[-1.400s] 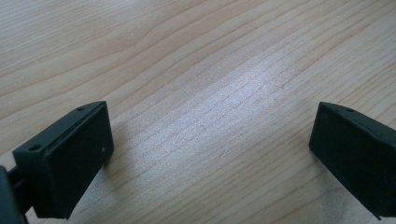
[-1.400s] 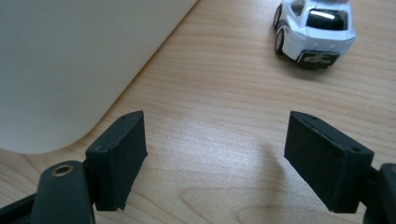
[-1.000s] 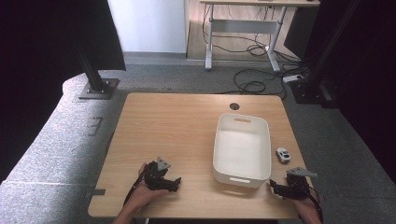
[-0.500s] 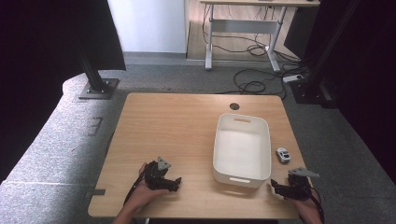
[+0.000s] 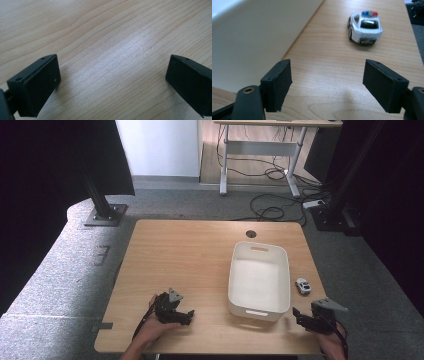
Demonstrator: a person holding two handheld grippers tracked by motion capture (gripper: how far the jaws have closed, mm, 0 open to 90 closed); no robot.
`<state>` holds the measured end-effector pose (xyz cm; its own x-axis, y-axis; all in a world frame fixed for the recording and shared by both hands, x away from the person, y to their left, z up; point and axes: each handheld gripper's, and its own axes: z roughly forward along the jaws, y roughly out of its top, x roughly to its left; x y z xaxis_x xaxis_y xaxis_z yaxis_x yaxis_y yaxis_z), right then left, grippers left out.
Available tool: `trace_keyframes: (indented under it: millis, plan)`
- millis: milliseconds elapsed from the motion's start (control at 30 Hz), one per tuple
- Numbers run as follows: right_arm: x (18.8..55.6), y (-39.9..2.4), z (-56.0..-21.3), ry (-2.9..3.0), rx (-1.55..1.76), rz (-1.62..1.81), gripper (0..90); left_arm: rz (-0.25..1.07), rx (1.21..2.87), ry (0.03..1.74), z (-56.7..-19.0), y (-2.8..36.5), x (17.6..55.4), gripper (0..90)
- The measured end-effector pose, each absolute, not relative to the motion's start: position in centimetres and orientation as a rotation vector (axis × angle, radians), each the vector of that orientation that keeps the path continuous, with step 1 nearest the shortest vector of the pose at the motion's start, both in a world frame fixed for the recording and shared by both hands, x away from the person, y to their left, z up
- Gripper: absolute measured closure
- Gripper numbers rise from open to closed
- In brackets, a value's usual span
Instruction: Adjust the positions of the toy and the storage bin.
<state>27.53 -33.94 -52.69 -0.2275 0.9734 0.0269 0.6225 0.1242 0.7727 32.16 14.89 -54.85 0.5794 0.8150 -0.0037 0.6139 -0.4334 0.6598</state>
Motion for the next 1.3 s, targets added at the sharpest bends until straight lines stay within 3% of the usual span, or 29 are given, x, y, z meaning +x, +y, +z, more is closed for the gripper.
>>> trace_keyframes:
  millis: [700,1300]
  plan:
    - [26.7,-33.2,-50.1,1.831,1.526,1.085,25.1,0.421,2.191,1.132,-54.9,14.9,32.2,0.0]
    - [28.2,-31.9,-47.1,1.762,1.475,1.088,25.6,0.42,2.194,1.128,-54.9,14.8,32.3,0.0]
